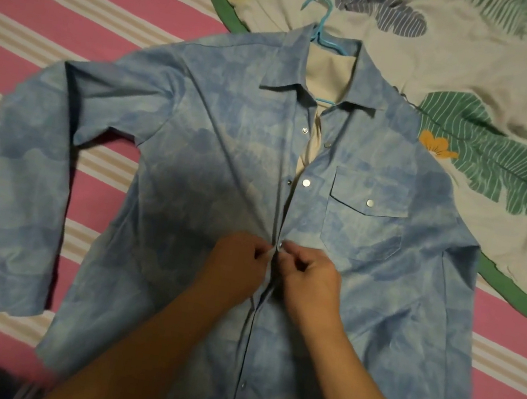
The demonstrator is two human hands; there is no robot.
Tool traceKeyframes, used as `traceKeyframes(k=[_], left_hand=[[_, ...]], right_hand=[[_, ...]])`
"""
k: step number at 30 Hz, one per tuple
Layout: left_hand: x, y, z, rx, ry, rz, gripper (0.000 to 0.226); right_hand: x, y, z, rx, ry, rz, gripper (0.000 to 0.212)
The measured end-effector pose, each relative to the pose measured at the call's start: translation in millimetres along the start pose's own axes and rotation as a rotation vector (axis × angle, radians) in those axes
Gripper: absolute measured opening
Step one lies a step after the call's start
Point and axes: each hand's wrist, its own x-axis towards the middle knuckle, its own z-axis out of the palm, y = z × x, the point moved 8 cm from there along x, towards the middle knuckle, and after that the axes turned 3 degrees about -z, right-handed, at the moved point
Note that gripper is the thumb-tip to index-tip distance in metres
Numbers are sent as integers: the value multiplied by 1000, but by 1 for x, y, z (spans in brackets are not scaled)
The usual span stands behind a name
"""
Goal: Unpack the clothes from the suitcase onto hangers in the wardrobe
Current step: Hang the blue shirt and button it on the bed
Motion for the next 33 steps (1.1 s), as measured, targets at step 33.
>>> traceKeyframes(k=[33], left_hand=[[103, 0, -4, -706, 55, -247, 10]], right_hand=[[88, -14, 16, 593, 128, 306, 14]])
